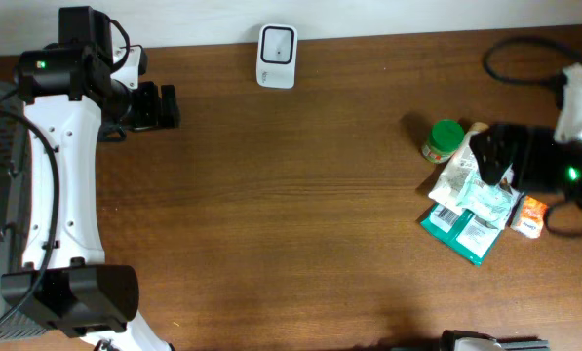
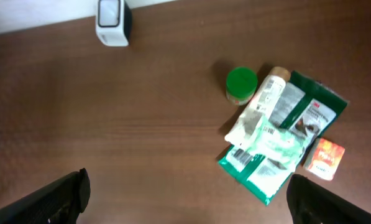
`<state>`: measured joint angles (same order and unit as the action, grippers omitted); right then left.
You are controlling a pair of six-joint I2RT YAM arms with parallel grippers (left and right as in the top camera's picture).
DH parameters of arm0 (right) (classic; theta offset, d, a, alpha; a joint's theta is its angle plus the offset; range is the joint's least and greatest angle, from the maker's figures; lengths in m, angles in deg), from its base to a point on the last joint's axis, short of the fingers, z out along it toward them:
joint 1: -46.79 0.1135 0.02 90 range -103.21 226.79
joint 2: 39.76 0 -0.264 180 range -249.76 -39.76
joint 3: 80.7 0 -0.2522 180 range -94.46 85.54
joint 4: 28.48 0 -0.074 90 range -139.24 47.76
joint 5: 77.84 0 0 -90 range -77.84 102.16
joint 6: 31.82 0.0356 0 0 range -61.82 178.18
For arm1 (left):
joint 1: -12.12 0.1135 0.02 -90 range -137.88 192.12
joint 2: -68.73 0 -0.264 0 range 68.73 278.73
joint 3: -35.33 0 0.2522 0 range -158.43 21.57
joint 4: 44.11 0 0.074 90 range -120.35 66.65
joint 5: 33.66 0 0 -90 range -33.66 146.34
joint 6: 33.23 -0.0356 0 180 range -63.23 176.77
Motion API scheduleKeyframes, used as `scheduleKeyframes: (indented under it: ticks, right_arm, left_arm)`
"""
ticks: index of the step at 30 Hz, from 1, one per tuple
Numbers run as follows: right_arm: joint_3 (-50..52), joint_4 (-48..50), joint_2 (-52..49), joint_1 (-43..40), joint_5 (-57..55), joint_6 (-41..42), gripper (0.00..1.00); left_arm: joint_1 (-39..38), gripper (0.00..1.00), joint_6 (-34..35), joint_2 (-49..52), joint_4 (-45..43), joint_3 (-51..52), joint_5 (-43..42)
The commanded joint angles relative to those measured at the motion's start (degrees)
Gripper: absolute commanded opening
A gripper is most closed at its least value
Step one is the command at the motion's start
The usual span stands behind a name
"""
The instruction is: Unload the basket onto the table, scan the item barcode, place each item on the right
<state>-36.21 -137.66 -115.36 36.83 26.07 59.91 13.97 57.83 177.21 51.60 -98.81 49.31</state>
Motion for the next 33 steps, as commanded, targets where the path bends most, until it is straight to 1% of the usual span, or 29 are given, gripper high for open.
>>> scheduleKeyframes:
  ticks: [1,3,7,8,9,10,13,14,15,16,19,21,24,27,30,33]
  right_arm:
    - [-0.5,-0.7,2.4,0.3,0.9,1.7,0.98]
    - [-0.5,-1.9,2.9,0.3,0.5,1.5,0.98]
    - [-0.5,-1.2,4.3,0.4,0.9,1.5,0.98]
    - [-0.2,1.1,4.6,0.4,0.7,-0.2,0.98]
    - [1.7,5.6,5.9,1.0,0.5,-2.3,0.98]
    - [7.0,12.9,8.9,3.2,-1.3,-3.5,0.98]
    - [29.5,34.6,20.7,7.4,-4.1,-3.5,0.98]
    - [41.6,45.0,27.2,8.5,-4.0,-3.3,0.98]
    - [49.6,51.8,31.7,9.3,-4.0,-3.2,0.98]
    - [60.8,59.8,38.2,10.5,-4.1,-3.2,0.98]
    - [84.3,75.7,52.6,11.9,-4.1,-3.2,0.98]
    - [98.2,85.4,61.0,13.5,-4.3,-3.2,0.98]
    - [114.5,100.2,69.5,17.2,-6.9,-3.2,0.98]
    - [120.8,100.7,74.1,17.2,-7.1,-3.2,0.98]
    - [121.4,91.3,75.4,17.2,-7.0,-3.2,0.98]
    - [121.4,91.5,75.4,17.1,-6.9,-3.2,0.98]
  left_arm:
    - [0.3,0.99,-0.7,-0.5,0.0,-0.3,-0.2]
    - [0.3,0.99,-0.7,-0.5,0.0,-0.3,-0.2]
    - [0.3,0.99,-0.7,-0.5,0.0,-0.3,-0.2]
    - [0.3,0.99,-0.7,-0.5,0.0,-0.3,-0.2]
    - [0.3,0.99,-0.7,-0.5,0.0,-0.3,-0.2]
    - [0.3,0.99,-0.7,-0.5,0.0,-0.3,-0.2]
    - [0.3,0.99,-0.7,-0.5,0.0,-0.3,-0.2]
    - [0.3,0.99,-0.7,-0.5,0.0,-0.3,-0.2]
    - [0.3,0.99,-0.7,-0.5,0.0,-0.3,-0.2]
    - [0.3,0.99,-0.7,-0.5,0.0,-0.3,-0.2]
    - [0.3,0.99,-0.7,-0.5,0.0,-0.3,-0.2]
    - [0.3,0.99,-0.7,-0.5,0.0,-0.3,-0.2]
    - [0.3,0.99,-0.7,-0.5,0.0,-0.3,-0.2]
    - [0.3,0.99,-0.7,-0.5,0.0,-0.3,-0.2]
    - [0.3,0.99,-0.7,-0.5,0.0,-0.3,-0.2]
    - [0.3,0.99,-0.7,-0.5,0.0,-0.3,-0.2]
